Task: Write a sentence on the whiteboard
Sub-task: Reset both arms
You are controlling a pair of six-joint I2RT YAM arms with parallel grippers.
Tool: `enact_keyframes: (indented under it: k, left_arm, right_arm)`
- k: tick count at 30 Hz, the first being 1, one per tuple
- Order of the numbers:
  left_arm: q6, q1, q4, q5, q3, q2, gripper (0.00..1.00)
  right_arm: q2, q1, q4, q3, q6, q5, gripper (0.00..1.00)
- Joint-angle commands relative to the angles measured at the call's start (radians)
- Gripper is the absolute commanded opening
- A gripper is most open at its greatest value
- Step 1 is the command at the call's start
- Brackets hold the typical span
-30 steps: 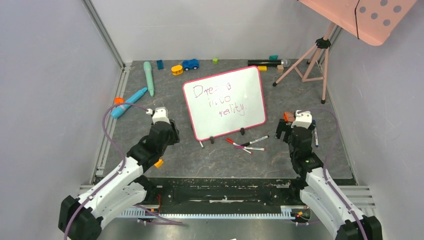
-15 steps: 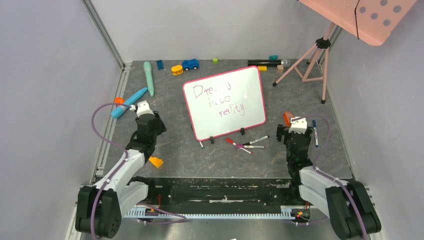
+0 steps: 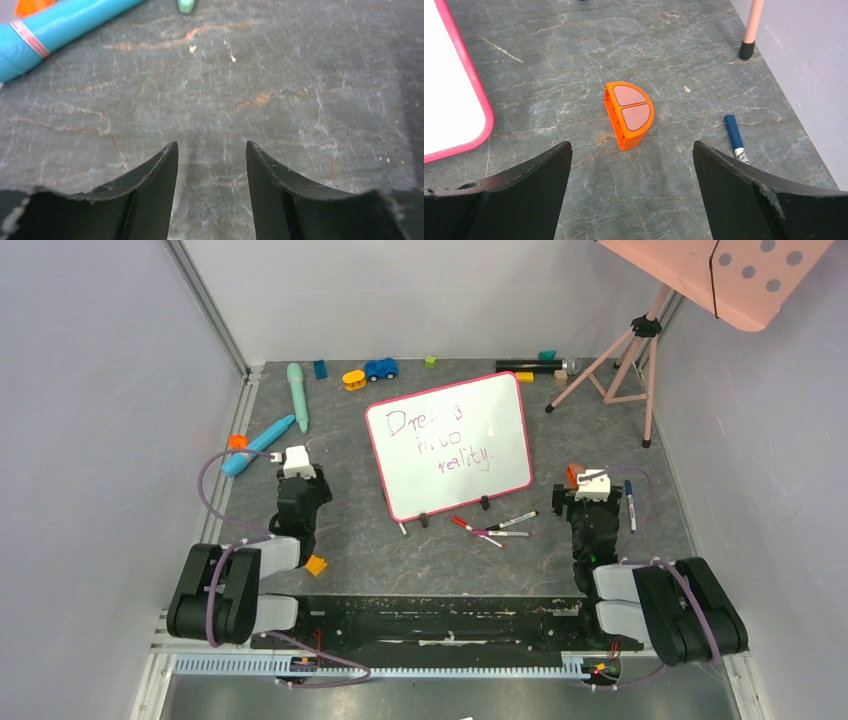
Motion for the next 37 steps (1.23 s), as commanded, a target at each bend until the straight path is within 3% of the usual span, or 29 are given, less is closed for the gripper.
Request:
enact_keyframes:
  k: [1, 4, 6, 10, 12, 13, 14, 15, 37]
  left_arm:
    - [0.063, 0.041, 0.332, 0.035, -0.013, 0.098, 0.57]
    - [0.099, 0.042, 0.457, 0.112, -0.021, 0.204, 0.55]
    - [0.108, 0.042, 0.326, 0.152, 0.017, 0.173, 0.55]
    - [0.100, 0.044, 0.328, 0.134, 0.028, 0.189, 0.61]
    - [0.097, 0.043, 0.326, 0.121, 0.034, 0.194, 0.65]
    - [0.098, 0.043, 0.314, 0.119, 0.035, 0.187, 0.78]
    - [0.098, 0.044, 0.322, 0.120, 0.030, 0.186, 0.98]
    - [0.098, 0.043, 0.333, 0.120, 0.028, 0.188, 1.00]
    - [0.103, 0.030, 0.330, 0.096, 0.030, 0.190, 1.00]
  right_arm:
    - [0.101, -0.018, 0.154, -0.023, -0.078, -0.097, 0.89]
    - [0.132, -0.059, 0.210, -0.042, -0.045, -0.133, 0.87]
    - [0.157, -0.082, 0.300, -0.079, -0.023, -0.137, 0.87]
    - [0.176, -0.083, 0.365, -0.092, -0.027, -0.130, 0.98]
    - [0.178, -0.082, 0.382, -0.099, -0.032, -0.126, 0.98]
    - [0.175, -0.081, 0.368, -0.093, -0.031, -0.125, 0.98]
    - [0.174, -0.081, 0.371, -0.098, -0.031, -0.125, 0.98]
    - [0.169, -0.081, 0.363, -0.097, -0.031, -0.125, 0.98]
    - [0.170, -0.081, 0.362, -0.096, -0.031, -0.128, 0.98]
